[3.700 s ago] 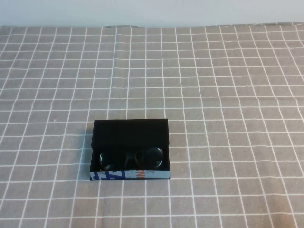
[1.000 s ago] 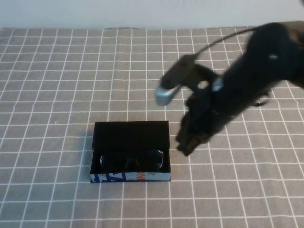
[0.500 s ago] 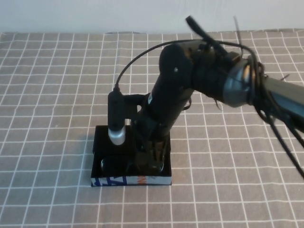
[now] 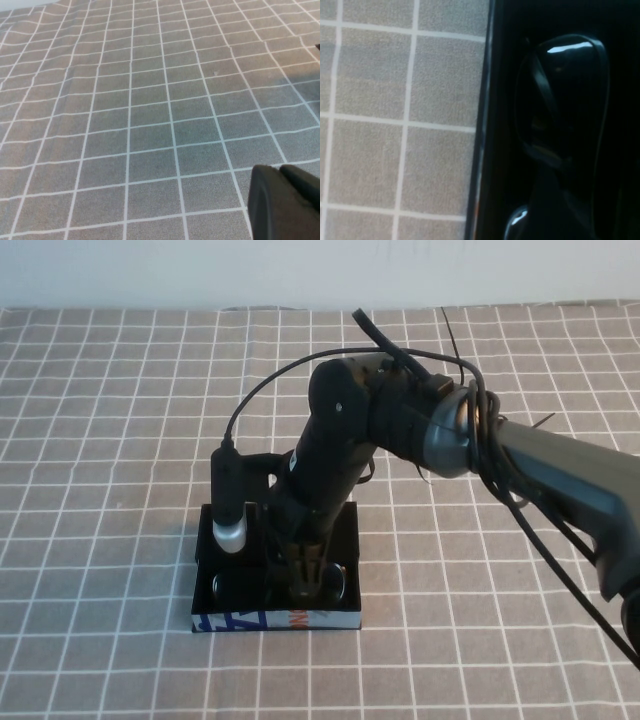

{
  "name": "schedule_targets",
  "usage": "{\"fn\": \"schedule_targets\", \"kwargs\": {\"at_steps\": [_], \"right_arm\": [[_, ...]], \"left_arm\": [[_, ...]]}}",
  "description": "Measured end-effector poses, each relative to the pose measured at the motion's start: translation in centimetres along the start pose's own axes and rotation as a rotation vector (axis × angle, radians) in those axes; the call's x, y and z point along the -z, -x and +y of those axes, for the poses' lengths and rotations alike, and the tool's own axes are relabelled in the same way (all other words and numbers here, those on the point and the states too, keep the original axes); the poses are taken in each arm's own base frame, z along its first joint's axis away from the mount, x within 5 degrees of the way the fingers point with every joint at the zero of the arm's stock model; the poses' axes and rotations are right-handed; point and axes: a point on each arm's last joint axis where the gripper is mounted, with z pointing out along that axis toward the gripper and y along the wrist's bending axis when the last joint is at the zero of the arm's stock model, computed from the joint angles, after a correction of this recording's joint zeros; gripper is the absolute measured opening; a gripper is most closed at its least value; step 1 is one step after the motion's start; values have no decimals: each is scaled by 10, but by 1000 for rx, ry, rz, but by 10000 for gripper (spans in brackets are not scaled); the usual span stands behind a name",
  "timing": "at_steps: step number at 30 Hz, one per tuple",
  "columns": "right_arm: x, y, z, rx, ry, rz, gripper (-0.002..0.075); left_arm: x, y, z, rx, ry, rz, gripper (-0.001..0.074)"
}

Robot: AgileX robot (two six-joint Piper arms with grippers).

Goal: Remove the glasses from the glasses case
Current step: Pick up the glasses from the glasses case

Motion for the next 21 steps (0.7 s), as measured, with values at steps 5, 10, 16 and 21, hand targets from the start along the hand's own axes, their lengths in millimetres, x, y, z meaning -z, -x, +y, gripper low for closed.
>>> {"fn": "schedule_targets", "kwargs": {"at_steps": [5,10,16,21], "right_arm": [[-3,0,-1,-3,-2,-5,317],[-3,0,-1,-2,-3,-6,317],[-3,0,1,-1,14,2,309],[-5,-1,1,-1,20,8,304]], "left_arm": [[0,0,0,0,0,0,-4],[0,0,0,0,0,0,-4],[0,0,0,0,0,0,-4],[0,0,0,0,0,0,-4]]}}
